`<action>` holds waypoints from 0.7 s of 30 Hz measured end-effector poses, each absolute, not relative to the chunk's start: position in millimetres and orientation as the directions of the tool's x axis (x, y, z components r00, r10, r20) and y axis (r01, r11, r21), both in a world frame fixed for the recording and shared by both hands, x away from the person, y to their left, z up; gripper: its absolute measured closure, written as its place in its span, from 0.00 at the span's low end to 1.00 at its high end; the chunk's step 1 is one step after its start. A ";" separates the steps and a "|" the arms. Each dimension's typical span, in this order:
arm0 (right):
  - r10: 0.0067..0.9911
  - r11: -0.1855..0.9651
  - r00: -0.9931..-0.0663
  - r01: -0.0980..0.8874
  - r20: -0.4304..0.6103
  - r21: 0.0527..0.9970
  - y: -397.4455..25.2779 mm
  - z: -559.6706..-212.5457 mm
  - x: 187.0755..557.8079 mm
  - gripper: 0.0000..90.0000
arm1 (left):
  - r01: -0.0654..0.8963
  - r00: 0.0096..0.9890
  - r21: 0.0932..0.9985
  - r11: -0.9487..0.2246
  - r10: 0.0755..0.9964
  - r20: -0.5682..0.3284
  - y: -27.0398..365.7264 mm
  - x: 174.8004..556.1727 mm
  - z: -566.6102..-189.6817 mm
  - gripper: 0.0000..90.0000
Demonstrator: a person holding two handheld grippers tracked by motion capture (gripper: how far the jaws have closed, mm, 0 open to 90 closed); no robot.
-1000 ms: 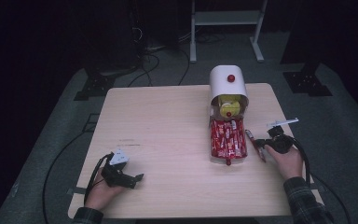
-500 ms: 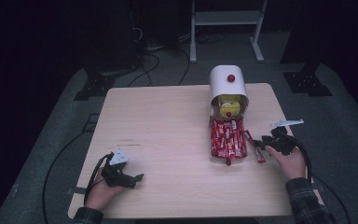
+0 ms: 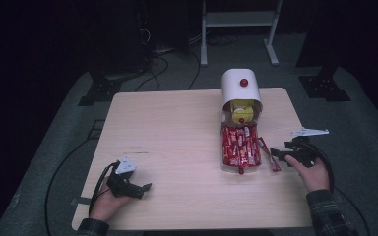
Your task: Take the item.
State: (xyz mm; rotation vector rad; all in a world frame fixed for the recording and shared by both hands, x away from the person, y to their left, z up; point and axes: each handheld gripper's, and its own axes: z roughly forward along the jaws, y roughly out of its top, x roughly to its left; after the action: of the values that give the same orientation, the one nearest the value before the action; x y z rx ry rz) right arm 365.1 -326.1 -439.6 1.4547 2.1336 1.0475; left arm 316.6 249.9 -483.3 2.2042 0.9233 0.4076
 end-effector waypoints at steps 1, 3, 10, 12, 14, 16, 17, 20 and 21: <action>0.907 0.193 -0.404 0.643 0.114 0.741 -327.2 -439.5 363.6 0.28 | 0.496 0.696 0.710 -0.500 0.717 0.018 250.0 316.6 -483.3 0.00; 0.907 0.189 -0.404 0.642 0.119 0.743 -330.0 -440.2 361.2 0.28 | 0.496 0.697 0.710 -0.500 0.717 0.019 250.0 316.6 -483.3 0.00; 0.917 0.192 -0.388 0.641 0.098 0.743 -336.1 -443.5 353.3 0.25 | 0.495 0.694 0.714 -0.494 0.720 0.017 249.7 316.4 -483.7 0.00; 0.918 0.191 -0.386 0.640 0.096 0.745 -338.5 -444.5 351.1 0.25 | 0.496 0.694 0.715 -0.494 0.720 0.016 249.7 316.4 -483.7 0.00; 0.918 0.187 -0.384 0.641 0.100 0.744 -340.8 -445.3 348.5 0.25 | 0.496 0.694 0.715 -0.493 0.720 0.016 249.6 316.3 -483.7 0.00; 0.921 0.186 -0.379 0.640 0.095 0.745 -342.7 -446.9 345.8 0.24 | 0.496 0.694 0.714 -0.494 0.720 0.016 249.7 316.3 -483.7 0.00; 0.922 0.189 -0.377 0.644 0.093 0.742 -343.6 -447.7 344.3 0.24 | 0.496 0.694 0.714 -0.494 0.720 0.016 249.7 316.3 -483.7 0.00; 0.925 0.199 -0.373 0.643 0.075 0.740 -345.8 -451.2 340.0 0.23 | 0.496 0.694 0.715 -0.493 0.720 0.016 249.7 316.3 -483.7 0.00; 0.926 0.200 -0.371 0.645 0.073 0.738 -346.6 -452.3 338.5 0.22 | 0.496 0.694 0.715 -0.493 0.720 0.016 249.7 316.3 -483.7 0.00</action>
State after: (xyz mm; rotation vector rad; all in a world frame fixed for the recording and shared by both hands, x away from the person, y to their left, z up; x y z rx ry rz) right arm 338.5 -346.6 -452.3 1.4670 2.0939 0.9884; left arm 316.3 249.7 -483.7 2.1961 0.9248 0.4094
